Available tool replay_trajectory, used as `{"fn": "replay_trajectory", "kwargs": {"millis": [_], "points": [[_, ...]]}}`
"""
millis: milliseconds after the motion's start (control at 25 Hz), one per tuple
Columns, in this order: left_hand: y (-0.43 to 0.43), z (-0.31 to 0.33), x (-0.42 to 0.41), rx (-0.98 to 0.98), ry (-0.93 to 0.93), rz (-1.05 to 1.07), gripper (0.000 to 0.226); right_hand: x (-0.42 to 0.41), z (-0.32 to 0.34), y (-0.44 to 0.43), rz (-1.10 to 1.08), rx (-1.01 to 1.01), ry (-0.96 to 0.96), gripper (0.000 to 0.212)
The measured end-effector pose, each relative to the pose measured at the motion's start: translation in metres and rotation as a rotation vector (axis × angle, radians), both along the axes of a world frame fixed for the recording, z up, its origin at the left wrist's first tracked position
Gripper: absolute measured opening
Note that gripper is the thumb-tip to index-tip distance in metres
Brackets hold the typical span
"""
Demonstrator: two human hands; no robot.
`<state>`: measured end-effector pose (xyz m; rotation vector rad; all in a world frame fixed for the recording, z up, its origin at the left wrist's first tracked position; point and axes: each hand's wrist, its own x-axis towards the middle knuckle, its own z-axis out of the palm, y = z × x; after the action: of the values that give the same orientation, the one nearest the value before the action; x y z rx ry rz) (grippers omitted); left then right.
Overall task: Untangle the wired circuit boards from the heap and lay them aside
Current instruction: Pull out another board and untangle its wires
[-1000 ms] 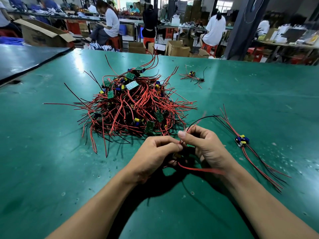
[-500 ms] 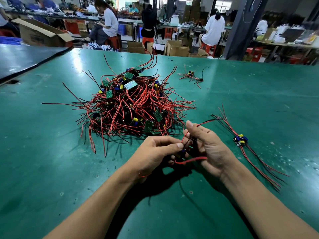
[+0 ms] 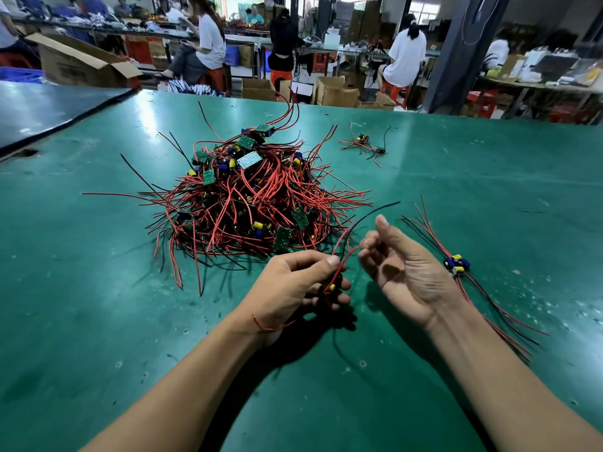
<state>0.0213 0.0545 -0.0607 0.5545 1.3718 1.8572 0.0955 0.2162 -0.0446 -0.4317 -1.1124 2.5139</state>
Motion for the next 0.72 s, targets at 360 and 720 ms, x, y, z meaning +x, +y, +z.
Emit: {"fn": "replay_trajectory", "kwargs": {"millis": [360,720], "points": [[0.0,-0.002,-0.001,0.011,0.03,-0.114,0.017,0.005,-0.009,-0.024,0.301,0.372,-0.155,0.034],[0.005,-0.006,0.007,-0.081,0.228,-0.028,0.019,0.004,-0.011,-0.027,0.247,0.652,-0.178,0.029]]}}
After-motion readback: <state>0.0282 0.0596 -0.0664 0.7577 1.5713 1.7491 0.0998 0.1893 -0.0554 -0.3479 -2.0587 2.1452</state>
